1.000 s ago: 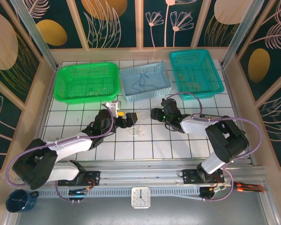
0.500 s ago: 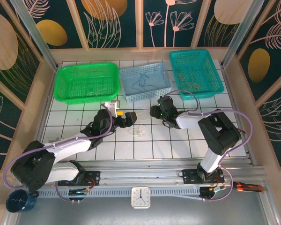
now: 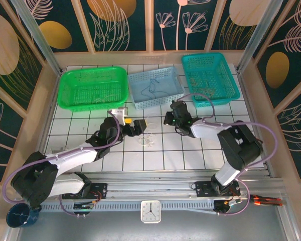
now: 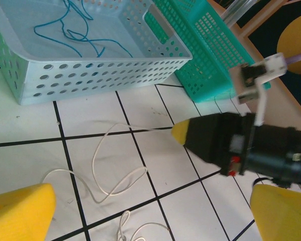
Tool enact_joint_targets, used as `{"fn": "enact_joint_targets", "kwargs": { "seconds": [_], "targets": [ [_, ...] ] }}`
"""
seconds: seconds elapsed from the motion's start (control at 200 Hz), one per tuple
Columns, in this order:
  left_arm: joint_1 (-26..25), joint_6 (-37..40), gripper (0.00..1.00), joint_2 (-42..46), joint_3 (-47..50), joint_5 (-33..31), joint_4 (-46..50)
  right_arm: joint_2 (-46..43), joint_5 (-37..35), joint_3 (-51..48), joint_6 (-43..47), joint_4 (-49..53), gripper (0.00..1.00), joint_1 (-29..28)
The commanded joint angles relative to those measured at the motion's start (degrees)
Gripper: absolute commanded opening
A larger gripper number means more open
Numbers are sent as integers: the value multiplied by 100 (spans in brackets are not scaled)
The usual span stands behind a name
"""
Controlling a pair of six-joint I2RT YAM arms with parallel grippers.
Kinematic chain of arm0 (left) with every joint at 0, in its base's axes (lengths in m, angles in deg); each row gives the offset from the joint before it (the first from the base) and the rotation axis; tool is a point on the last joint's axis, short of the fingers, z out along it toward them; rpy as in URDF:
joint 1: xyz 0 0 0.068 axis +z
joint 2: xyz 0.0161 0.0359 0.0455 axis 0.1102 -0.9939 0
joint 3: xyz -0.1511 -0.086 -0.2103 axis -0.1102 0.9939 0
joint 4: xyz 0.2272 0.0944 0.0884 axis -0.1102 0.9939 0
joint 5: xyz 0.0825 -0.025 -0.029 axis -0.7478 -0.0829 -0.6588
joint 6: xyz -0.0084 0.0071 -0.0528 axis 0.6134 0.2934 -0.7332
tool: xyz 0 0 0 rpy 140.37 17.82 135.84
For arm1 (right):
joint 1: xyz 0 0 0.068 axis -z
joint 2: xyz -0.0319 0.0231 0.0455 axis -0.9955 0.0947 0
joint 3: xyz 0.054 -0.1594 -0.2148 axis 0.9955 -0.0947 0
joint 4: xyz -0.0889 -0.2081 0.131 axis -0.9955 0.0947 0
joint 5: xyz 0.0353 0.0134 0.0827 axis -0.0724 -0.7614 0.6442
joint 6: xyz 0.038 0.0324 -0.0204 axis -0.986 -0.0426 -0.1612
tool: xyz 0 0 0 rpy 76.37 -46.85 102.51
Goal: Untangle the cables
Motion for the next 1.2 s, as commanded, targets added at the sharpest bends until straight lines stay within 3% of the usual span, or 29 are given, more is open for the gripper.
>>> {"fn": "enact_joint_targets", "kwargs": {
  "seconds": [0.0,0.26,0.52,0.736,0.951,1.196],
  "targets": [
    [32,146,99,115,-28,12,-38,-781,68,348,195,216,0,49],
    [38,869,99,184,-341,83,202,-1801,390,963,711,851,0,40],
    [29,2157,99,195,-1023,50,861,-2290,981,1236,1613,1199,0,31],
    [35,3236,98,135,-1676,619,1401,-2555,1639,1155,2146,1302,0,25],
    [31,3743,89,-186,-2248,1195,2099,-2643,2264,1200,2345,1401,0,-8],
    [28,3791,78,-450,-2477,1525,2185,-2679,2681,1280,2417,1456,0,-57]
  ]
}}
